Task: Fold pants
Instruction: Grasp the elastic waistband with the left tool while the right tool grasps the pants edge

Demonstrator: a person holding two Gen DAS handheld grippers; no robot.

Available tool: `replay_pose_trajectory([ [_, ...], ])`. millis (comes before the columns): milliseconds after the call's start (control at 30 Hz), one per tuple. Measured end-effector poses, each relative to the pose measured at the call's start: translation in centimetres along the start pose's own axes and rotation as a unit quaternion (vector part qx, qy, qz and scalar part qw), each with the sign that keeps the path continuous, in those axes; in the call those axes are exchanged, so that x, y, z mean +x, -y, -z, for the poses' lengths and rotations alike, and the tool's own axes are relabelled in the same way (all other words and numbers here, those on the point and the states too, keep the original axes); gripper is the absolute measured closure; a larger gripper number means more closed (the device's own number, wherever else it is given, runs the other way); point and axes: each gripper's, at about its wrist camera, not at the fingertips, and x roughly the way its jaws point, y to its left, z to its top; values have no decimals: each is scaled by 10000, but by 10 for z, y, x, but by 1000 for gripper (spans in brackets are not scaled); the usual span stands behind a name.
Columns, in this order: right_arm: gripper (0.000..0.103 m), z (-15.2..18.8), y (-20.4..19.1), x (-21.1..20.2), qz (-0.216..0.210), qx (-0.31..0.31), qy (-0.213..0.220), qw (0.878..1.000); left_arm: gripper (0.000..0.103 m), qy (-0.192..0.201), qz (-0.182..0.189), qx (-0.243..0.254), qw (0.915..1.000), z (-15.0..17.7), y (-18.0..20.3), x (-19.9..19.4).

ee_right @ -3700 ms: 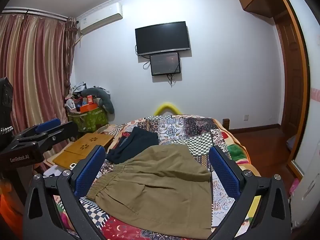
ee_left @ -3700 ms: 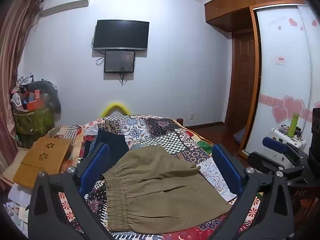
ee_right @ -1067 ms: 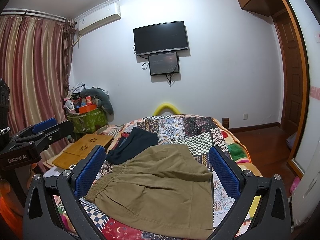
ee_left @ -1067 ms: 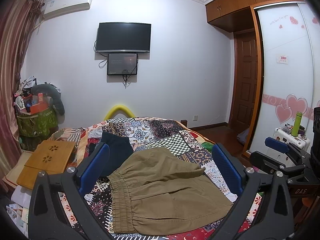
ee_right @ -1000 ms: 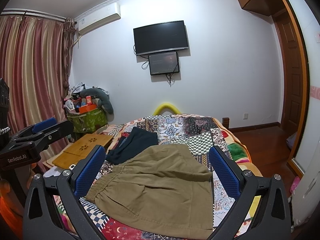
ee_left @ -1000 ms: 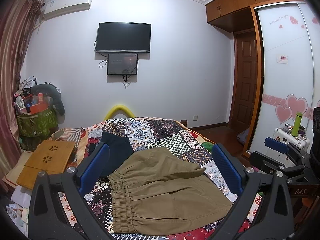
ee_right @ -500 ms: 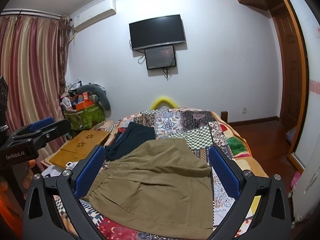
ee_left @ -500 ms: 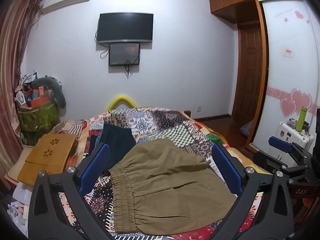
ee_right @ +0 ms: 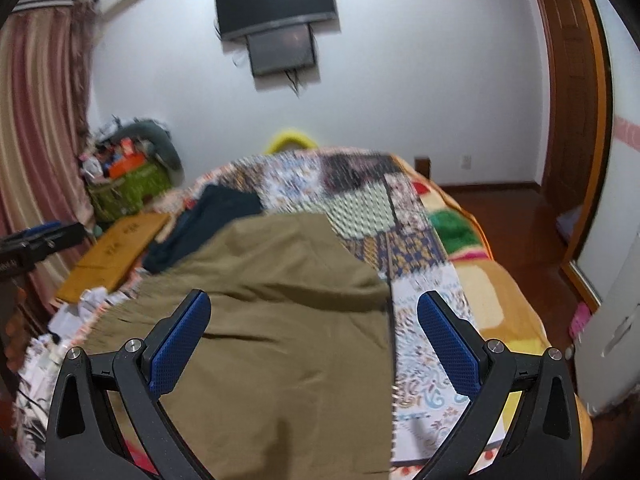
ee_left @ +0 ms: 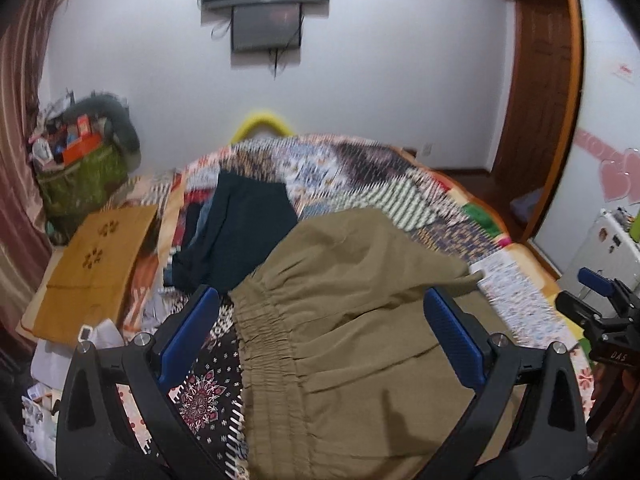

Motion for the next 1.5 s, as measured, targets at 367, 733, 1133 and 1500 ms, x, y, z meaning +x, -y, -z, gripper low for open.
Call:
replay_pose_trajectory([
  [367,12,10,42,81,-197,118,-1189,9926,4,-1347,-305,-105,9904,8,-52,108],
  [733,43,20,68,151,-522,209,-2207,9737,15,-2252,-170,-130,9741,37,-75,154],
  [1133,65,29,63,169,-523,-152,-2304,9716,15,-2442,129,-67,9696,47,-68,164],
  [1500,97,20,67,136,-375,-155,-2044,9781,15,-2316,158,18,9727,45,-73,148],
])
